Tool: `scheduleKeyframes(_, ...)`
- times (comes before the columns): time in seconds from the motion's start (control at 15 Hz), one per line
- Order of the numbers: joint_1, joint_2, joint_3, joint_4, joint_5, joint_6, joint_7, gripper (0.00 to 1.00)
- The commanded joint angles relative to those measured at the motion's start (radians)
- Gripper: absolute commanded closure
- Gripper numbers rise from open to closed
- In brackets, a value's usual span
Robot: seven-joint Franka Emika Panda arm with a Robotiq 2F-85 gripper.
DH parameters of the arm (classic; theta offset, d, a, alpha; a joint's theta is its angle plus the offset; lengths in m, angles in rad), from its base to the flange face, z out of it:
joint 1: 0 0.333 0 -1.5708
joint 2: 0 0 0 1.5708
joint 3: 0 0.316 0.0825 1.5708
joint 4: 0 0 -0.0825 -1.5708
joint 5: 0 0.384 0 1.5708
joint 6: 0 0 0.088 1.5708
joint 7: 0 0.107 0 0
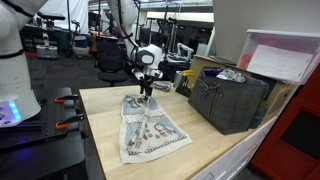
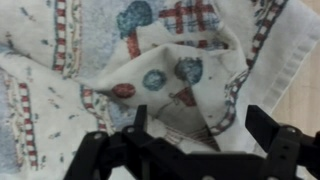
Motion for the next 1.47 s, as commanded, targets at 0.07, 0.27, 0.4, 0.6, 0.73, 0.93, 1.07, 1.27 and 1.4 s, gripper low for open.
scheduleKeyframes(0.07,0.033,-0.069,0.057,-0.126,0.049,0.1,0.005,0.0)
scheduleKeyframes(0.27,0.06,-0.073,0.073,-0.146,0.045,0.148,-0.002,0.0)
scheduleKeyframes(0.4,0.064,-0.058,0.08,-0.14,0.049,0.136,-0.006,0.0)
scheduleKeyframes(0.6,0.071,-0.061,0.089,-0.151,0.051,0.133,-0.005,0.0)
scheduleKeyframes(0.73,0.073,-0.057,0.092,-0.158,0.05,0.133,-0.006,0.0)
scheduleKeyframes(0.93,0.083,-0.035,0.088,-0.16,0.043,0.139,-0.002,0.0)
scheduleKeyframes(1.07,0.09,-0.019,0.086,-0.159,0.039,0.144,0.001,0.0)
scheduleKeyframes(1.27,0.089,0.006,0.083,-0.15,0.034,0.141,-0.01,0.28)
scheduleKeyframes(1.4,0.085,0.008,0.084,-0.15,0.035,0.139,-0.013,0.36)
